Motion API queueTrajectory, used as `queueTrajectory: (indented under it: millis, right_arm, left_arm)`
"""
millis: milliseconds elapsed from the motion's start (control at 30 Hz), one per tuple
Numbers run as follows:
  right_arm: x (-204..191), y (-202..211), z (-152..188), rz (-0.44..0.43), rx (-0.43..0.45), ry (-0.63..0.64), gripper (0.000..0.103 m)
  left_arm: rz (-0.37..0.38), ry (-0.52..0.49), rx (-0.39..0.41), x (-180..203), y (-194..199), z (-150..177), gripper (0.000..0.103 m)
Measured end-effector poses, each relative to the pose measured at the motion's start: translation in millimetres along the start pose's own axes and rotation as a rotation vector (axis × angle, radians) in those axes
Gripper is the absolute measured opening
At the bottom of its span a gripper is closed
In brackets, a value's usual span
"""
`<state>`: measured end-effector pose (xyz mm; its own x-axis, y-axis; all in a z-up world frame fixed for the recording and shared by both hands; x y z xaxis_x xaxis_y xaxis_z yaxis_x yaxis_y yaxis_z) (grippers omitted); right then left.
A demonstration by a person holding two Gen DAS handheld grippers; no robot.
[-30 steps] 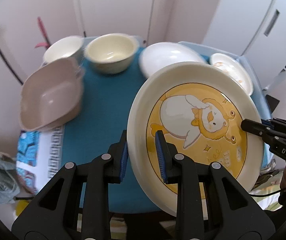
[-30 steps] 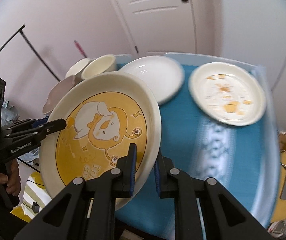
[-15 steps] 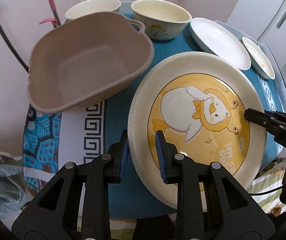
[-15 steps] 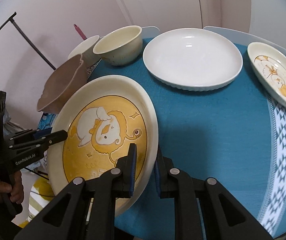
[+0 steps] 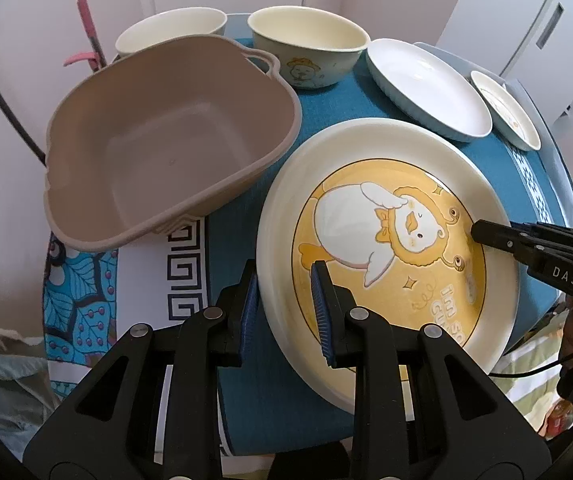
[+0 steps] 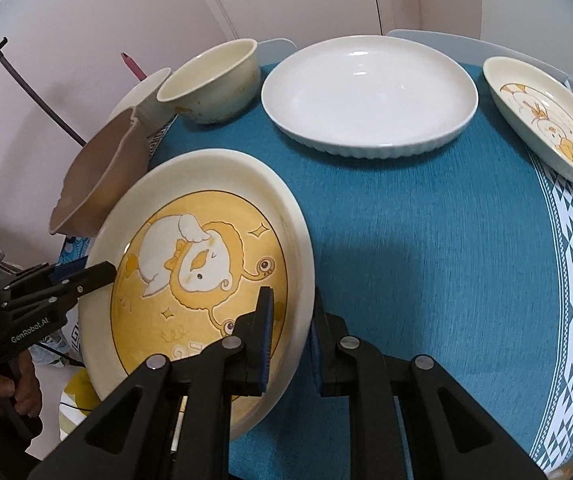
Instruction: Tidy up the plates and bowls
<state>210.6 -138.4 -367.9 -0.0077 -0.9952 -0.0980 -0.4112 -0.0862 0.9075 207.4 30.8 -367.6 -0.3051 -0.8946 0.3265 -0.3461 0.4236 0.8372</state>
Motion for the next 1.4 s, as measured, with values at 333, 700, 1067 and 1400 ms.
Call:
queueTrajectory:
  millis: [333,700,1067,1400]
  right_arm:
    - [1,-1,1,0.025,-0.003,-0.008,0.015]
    - [8,30,-2,0.019,0.04,-0.05,0.072]
    - [40,133,-62,0.061,0.279,-0.041,0.103]
    - [112,149,-137,0.062,0.279,0.09,0.103]
  left_arm:
    - [-0.047,-0.001,0.006,1,2,0,0.066]
    - [-0.077,-0.041,0.047,22,41,-7,0.078]
    - [-0.002,-0.075,0.238,76,108,-87,0.101]
    - [0.011,0.023,0.268,131,73,-150,0.101]
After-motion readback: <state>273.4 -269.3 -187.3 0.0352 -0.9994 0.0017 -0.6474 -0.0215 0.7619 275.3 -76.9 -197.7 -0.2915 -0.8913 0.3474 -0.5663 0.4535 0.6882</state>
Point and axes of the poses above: each gripper's, at about its wrist camera, not at the fingertips, and y roughly against the way its jaws point, x to its right, z to its underside, the point moved 6 cm from there along -y, roughly the way its jaws point, and after that the axes turned 14 degrees about z, right-handed, at the moved point
